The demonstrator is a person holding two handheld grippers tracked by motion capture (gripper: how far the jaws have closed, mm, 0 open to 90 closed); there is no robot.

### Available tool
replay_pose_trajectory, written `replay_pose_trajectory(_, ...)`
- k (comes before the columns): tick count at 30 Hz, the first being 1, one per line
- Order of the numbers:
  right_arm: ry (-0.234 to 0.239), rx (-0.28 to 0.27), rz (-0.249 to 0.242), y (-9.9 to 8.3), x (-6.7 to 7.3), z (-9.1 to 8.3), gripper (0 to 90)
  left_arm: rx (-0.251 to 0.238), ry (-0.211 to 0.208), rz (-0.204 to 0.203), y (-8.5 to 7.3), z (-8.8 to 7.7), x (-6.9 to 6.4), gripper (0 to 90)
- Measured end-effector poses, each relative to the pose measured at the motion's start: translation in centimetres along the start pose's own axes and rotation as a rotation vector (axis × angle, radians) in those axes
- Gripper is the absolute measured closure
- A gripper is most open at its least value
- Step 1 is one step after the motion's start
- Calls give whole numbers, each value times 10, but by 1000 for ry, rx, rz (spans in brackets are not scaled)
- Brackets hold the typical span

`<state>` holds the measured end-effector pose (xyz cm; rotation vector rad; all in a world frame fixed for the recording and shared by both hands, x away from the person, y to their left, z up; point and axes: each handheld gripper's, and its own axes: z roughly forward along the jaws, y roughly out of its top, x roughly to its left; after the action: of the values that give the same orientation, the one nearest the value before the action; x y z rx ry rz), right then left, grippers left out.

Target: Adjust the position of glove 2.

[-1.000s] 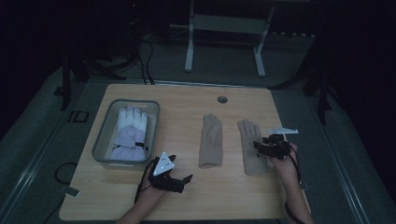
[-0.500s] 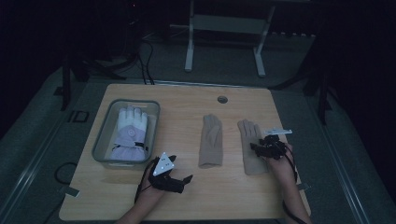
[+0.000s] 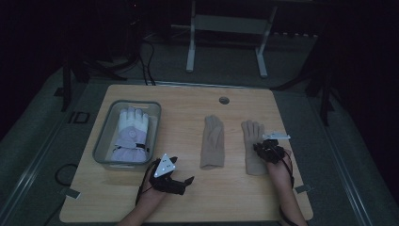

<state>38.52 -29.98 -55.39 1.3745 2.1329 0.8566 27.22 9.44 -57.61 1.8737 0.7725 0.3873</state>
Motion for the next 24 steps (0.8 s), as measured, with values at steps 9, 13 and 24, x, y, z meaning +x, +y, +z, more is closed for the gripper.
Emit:
replay_pose_trajectory(9, -10, -48, 105, 16, 3, -13, 819, 4, 1, -6, 0, 1, 0, 24)
replay_pose_trajectory(13, 0, -95, 122, 29, 7, -25, 819, 3, 5, -7, 0, 0, 0, 24)
replay_pose_trajectory(24, 11, -191, 135, 66, 24, -52, 824, 0, 4, -6, 0, 0, 0, 24)
